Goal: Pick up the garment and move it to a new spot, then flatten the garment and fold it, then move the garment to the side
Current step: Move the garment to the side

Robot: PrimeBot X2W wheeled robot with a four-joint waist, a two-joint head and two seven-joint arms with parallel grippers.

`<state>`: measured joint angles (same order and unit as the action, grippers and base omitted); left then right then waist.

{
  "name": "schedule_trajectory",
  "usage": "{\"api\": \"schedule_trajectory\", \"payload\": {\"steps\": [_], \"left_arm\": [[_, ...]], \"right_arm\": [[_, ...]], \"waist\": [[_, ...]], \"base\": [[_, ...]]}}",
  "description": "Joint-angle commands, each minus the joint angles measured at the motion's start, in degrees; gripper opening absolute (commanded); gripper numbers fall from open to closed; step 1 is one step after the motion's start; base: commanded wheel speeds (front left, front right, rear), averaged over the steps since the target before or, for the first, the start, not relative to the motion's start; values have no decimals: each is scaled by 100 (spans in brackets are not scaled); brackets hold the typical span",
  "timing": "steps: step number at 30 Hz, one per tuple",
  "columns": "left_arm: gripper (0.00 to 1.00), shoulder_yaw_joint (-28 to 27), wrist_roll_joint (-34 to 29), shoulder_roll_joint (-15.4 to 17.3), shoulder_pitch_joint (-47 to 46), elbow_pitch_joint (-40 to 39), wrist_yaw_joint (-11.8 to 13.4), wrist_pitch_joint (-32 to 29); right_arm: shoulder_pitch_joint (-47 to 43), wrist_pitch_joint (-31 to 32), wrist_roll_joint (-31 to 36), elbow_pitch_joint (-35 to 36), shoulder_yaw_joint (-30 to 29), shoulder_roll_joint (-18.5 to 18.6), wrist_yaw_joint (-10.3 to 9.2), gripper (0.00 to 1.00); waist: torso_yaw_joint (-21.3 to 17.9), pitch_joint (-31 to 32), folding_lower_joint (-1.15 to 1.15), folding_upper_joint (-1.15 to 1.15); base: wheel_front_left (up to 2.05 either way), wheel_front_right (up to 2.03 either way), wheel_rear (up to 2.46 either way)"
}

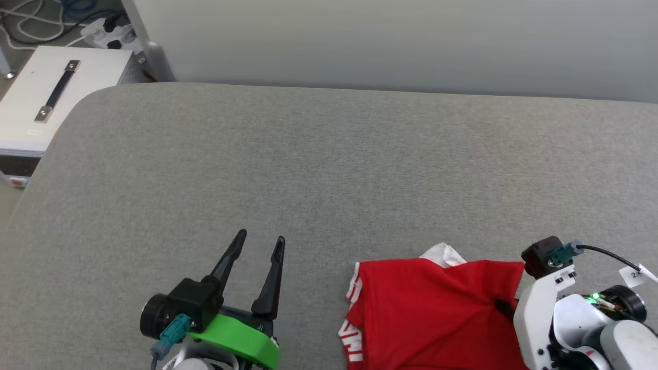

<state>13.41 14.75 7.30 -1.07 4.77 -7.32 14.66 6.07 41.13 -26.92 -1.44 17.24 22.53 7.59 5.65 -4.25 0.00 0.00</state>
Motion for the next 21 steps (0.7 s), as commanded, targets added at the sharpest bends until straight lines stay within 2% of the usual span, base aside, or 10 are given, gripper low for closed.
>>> {"api": "schedule_trajectory", "payload": {"steps": [1, 6, 12, 16, 21], "left_arm": [[100, 55, 33, 32, 38, -14, -17, 34], [100, 334, 12, 32, -18, -64, -17, 34], [100, 670, -69, 59, -376, -158, -17, 34], [100, 993, -146, 138, -768, -241, -17, 34], [100, 1247, -228, 243, -1303, -406, -17, 34]], "right_arm": [[50, 68, -60, 147, 97, 279, -10, 0], [204, 188, -121, 454, 336, 1284, -10, 0], [709, -149, -77, 293, 496, 2323, -10, 0], [1089, -570, -40, -130, 337, 2662, -10, 0], [1578, -1101, 80, -829, -110, 2748, -10, 0]], "waist": [[-369, 148, 0, 0], [-785, 11, 0, 0], [-1248, -550, 0, 0], [-1459, -1066, 0, 0], [-1638, -1726, 0, 0]], "base": [[0, 0, 0], [0, 0, 0], [0, 0, 0], [0, 0, 0], [0, 0, 0]]}}
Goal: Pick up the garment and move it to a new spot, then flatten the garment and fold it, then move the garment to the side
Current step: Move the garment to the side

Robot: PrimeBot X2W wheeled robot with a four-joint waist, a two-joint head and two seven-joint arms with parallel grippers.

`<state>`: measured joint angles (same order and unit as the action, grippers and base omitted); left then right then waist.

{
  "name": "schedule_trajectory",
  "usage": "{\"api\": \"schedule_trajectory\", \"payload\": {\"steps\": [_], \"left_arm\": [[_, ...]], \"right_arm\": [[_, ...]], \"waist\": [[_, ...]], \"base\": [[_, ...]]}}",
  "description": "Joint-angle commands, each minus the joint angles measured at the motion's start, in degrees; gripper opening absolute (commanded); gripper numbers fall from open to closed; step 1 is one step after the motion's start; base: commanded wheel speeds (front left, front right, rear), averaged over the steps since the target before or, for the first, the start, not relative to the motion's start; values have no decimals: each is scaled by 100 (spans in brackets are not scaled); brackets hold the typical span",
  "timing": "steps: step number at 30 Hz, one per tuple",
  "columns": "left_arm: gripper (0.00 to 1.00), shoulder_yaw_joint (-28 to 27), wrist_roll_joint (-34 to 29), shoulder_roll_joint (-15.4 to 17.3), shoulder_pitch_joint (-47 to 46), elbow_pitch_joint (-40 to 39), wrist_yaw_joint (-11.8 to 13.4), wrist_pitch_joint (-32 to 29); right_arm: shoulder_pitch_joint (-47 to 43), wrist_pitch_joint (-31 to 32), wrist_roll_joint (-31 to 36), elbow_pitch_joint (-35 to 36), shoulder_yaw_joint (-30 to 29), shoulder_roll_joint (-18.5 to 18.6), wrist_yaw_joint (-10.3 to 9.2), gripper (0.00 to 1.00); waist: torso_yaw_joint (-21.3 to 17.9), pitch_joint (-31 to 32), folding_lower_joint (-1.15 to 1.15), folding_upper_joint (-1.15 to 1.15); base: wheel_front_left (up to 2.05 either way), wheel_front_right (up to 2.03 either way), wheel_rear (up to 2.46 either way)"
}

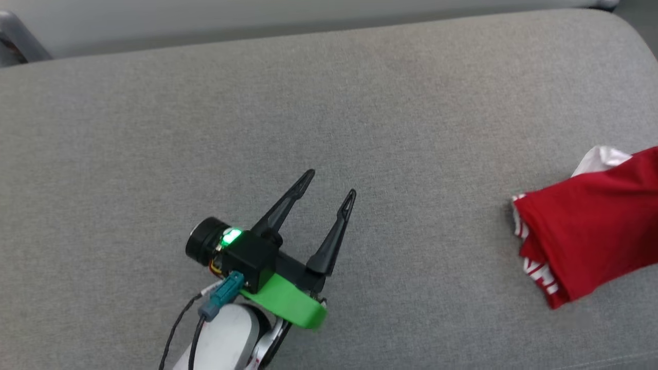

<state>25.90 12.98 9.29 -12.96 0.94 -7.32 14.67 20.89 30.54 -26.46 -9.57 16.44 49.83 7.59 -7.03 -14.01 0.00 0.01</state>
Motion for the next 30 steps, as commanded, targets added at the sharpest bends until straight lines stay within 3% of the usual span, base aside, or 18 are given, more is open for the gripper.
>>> {"api": "schedule_trajectory", "payload": {"steps": [1, 13, 27, 29, 30], "left_arm": [[100, 42, -70, 73, -233, -70, -17, 33], [100, 328, -229, 312, -1293, -566, -17, 33], [100, 332, -246, 351, -1491, -798, -17, 33], [100, 311, -235, 319, -1468, -783, -17, 33], [100, 298, -224, 299, -1449, -767, -17, 33]], "right_arm": [[217, -137, 77, -197, -162, 9, -10, 0], [1235, -1028, 689, -1996, -1286, -176, -10, 0], [2019, -1657, 1317, -3013, -1702, -375, -10, 0], [2050, -1699, 1370, -3109, -1741, -413, -10, 53], [2064, -1736, 1391, -3147, -1778, -438, -10, 100]], "waist": [[-405, -905, 0, -1], [-397, -2062, 0, -1], [-240, -2285, 0, -1], [-218, -2219, 0, -1], [-205, -2164, 0, -1]], "base": [[0, 0, 0], [0, 0, 0], [0, 0, 0], [0, 0, 0], [0, 0, 0]]}}
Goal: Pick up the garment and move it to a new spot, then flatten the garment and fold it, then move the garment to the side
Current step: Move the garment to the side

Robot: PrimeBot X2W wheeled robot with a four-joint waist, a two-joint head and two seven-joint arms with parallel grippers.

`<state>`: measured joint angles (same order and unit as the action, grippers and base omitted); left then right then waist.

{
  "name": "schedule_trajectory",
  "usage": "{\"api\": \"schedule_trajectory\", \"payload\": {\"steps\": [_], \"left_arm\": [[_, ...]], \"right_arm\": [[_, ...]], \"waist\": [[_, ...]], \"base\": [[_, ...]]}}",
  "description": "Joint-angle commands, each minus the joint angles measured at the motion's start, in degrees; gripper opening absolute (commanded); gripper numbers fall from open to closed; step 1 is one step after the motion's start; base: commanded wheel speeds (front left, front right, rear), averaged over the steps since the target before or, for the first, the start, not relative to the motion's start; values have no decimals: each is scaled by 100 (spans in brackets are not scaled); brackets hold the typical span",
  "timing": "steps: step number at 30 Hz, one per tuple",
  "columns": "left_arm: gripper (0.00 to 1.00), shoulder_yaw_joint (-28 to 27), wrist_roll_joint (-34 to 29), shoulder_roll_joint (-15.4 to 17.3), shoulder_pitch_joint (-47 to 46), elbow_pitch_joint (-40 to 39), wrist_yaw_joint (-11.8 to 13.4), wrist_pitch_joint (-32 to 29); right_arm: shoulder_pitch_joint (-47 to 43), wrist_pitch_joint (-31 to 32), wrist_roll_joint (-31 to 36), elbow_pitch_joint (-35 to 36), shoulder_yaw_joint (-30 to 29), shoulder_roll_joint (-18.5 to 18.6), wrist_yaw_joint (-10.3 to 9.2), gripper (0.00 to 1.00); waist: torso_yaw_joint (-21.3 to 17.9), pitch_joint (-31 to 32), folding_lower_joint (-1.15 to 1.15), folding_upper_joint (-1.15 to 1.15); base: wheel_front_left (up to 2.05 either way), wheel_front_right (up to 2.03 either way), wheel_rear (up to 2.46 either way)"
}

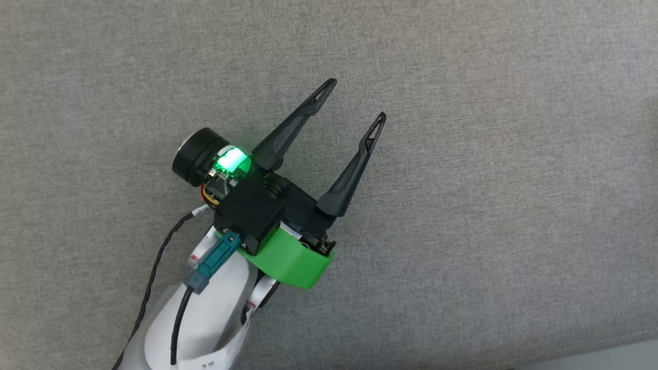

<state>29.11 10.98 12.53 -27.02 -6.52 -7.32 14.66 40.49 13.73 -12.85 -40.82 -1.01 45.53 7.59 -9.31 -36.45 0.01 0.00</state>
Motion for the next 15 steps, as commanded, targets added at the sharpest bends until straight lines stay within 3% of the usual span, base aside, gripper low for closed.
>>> {"api": "schedule_trajectory", "payload": {"steps": [1, 9, 15], "left_arm": [[100, -45, -2, -54, -19, -4, -16, 34], [100, -433, 221, -302, 382, 143, -16, 34], [100, -955, 294, -432, 916, 385, -6, 34]], "right_arm": [[108, -74, 56, -50, -45, -25, -10, 100], [47, -138, 221, 148, 43, -86, -10, 100], [-190, -203, 9, 933, 277, -386, -10, 100]], "waist": [[38, 145, -1, 0], [170, 986, -1, 0], [291, 1774, -1, 0]], "base": [[0, 0, 0], [0, 0, 0], [0, 0, 0]]}}
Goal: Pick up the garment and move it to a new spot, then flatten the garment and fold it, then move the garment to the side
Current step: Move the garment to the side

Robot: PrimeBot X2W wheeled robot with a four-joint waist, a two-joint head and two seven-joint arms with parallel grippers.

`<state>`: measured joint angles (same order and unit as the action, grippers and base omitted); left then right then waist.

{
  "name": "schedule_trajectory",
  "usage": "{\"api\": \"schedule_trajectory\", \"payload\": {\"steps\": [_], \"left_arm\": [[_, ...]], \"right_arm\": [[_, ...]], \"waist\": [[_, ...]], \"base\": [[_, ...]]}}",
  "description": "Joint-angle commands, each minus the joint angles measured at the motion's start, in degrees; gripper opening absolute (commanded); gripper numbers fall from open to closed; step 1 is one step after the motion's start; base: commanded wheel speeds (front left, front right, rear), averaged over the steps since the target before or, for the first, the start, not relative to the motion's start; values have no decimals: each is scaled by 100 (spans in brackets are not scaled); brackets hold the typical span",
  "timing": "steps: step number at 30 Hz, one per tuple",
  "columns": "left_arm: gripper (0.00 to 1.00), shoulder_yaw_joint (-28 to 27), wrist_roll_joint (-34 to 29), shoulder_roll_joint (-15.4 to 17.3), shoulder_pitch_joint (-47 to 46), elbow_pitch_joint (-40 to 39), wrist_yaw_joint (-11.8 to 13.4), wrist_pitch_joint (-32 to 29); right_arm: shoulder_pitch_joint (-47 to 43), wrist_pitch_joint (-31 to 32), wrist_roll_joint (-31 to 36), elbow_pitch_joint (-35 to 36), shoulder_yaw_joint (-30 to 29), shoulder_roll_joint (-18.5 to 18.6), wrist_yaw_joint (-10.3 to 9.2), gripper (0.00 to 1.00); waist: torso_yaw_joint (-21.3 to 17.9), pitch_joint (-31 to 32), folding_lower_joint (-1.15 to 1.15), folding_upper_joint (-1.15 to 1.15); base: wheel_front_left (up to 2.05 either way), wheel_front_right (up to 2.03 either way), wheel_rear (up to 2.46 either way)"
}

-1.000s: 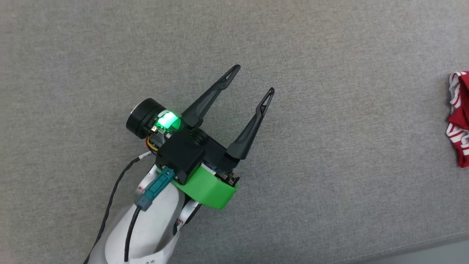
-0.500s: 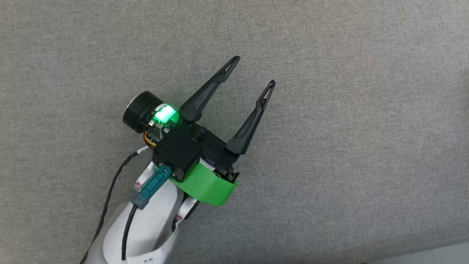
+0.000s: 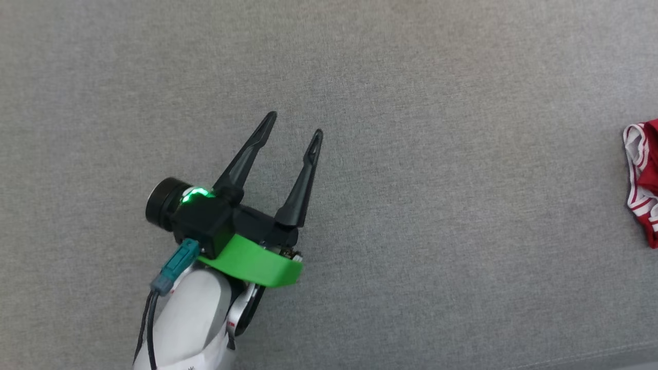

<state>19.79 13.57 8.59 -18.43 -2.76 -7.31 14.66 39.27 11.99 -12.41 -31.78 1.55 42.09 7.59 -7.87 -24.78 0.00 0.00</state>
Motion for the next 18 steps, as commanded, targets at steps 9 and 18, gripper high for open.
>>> {"api": "schedule_trajectory", "payload": {"steps": [9, 18], "left_arm": [[100, -896, 66, -200, 893, 438, 70, 34], [100, -1359, 85, -366, 1473, 739, 85, 34]], "right_arm": [[-868, -336, -566, 1526, 217, -893, -10, 100], [-2113, -1197, -605, 2513, 160, -1947, -10, 100]], "waist": [[362, 1670, 0, 0], [621, 2158, 0, 0]], "base": [[0, 0, 0], [0, 0, 0]]}}
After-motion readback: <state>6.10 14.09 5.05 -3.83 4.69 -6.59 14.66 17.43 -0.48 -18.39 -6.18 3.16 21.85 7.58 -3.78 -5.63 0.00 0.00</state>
